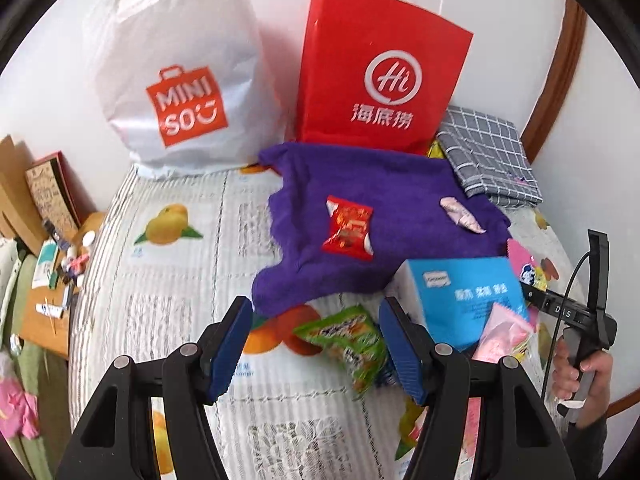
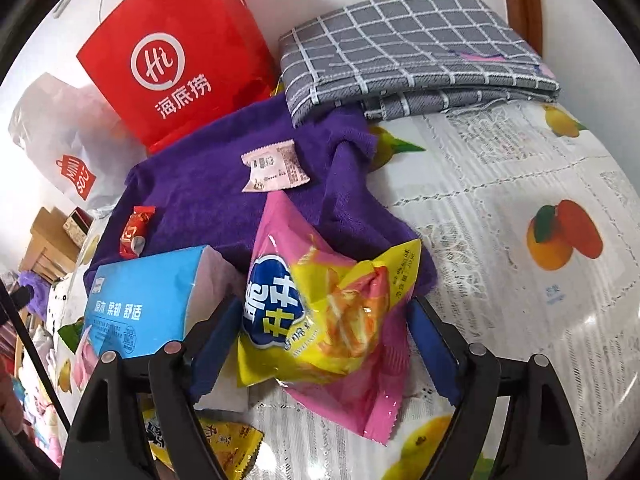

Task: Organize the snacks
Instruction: 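Grasp the yellow-pink puffed snack bag with the right tool, then grasp the green chip bag with left tool while right tool lifts the yellow bag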

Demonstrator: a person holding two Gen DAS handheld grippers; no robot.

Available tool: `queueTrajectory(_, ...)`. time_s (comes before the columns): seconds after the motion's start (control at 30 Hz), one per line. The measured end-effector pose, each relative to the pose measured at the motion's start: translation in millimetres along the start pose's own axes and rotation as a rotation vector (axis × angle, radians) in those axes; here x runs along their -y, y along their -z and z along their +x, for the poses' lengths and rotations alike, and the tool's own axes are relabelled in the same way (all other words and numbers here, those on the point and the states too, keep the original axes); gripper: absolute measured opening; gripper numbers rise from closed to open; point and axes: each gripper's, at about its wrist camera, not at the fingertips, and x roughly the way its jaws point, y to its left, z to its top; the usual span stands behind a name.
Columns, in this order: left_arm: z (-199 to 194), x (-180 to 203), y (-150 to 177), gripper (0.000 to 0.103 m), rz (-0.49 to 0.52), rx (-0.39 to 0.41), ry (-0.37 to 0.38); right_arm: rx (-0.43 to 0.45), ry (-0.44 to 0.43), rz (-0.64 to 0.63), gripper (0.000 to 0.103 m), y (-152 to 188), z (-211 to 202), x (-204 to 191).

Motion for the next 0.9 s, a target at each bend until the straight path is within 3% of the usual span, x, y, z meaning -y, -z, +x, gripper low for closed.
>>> queueTrajectory(0.13, 4, -2, 11, 0.064, -0.013, -0.014, 0.007, 0.012, -0.019, -0.018, 0.069, 2, -4, 2)
queueTrajectory(0.47, 19, 17, 20, 0.064, -0.046, -0.024, 0.15, 0.049, -0.03, -0.068, 0.067, 36, -45, 1)
queueTrajectory(0.67, 52, 29, 25, 0.064, -0.028, -0.087, 0.046, 0.045, -0.023, -0.137, 0.067, 60, -65, -7)
queueTrajectory(0.77, 65, 28, 28, 0.064, -0.019, -0.101, -0.041, 0.025, -0.021, -0.16, 0.067, 70, -66, -10)
queueTrajectory(0.9, 73, 22, 31, 0.065, -0.041, -0.129, -0.009, 0.01, -0.021, -0.177, 0.067, 78, -63, -12)
